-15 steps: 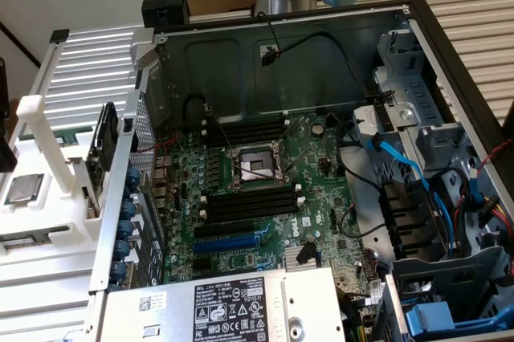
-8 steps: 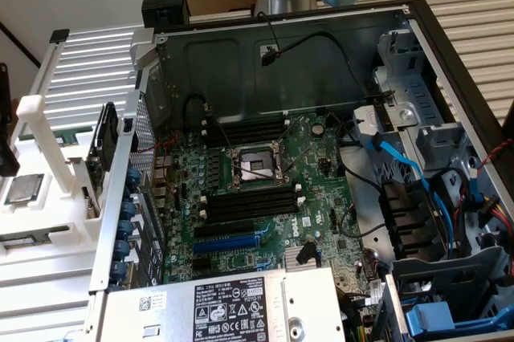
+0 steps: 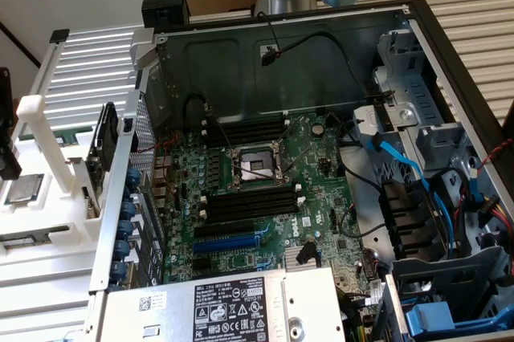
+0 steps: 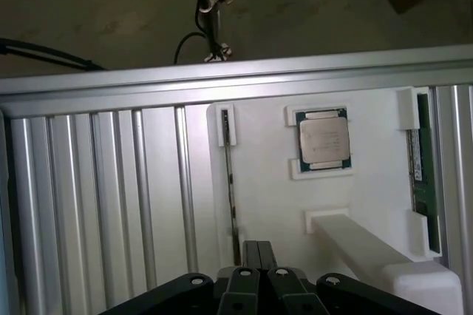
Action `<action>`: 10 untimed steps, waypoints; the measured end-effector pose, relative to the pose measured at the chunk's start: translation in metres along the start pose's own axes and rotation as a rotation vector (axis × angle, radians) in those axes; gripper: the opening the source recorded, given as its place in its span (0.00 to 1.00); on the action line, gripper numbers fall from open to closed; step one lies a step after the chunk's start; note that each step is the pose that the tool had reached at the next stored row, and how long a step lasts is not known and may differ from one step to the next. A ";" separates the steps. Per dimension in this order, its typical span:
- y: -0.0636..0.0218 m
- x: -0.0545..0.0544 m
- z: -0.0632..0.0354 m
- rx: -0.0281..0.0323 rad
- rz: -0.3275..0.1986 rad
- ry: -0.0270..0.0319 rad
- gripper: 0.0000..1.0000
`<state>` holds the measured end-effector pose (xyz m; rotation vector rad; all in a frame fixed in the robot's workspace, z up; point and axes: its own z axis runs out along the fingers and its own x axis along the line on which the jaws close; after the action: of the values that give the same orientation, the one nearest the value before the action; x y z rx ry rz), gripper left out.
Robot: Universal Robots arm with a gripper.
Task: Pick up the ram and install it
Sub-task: 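Pick up the ram and move it above insertion slot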
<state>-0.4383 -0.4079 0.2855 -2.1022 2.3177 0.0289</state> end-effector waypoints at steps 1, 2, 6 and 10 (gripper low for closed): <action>0.0000 0.000 0.0002 0.0001 0.000 -0.0001 0.10; -0.0001 0.001 0.0003 0.0002 0.000 -0.0001 0.10; 0.0003 0.002 0.0011 0.0001 0.000 -0.0001 0.24; 0.0004 0.002 0.0027 0.0001 0.000 0.0000 0.31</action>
<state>-0.4389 -0.4094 0.2828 -2.1024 2.3174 0.0288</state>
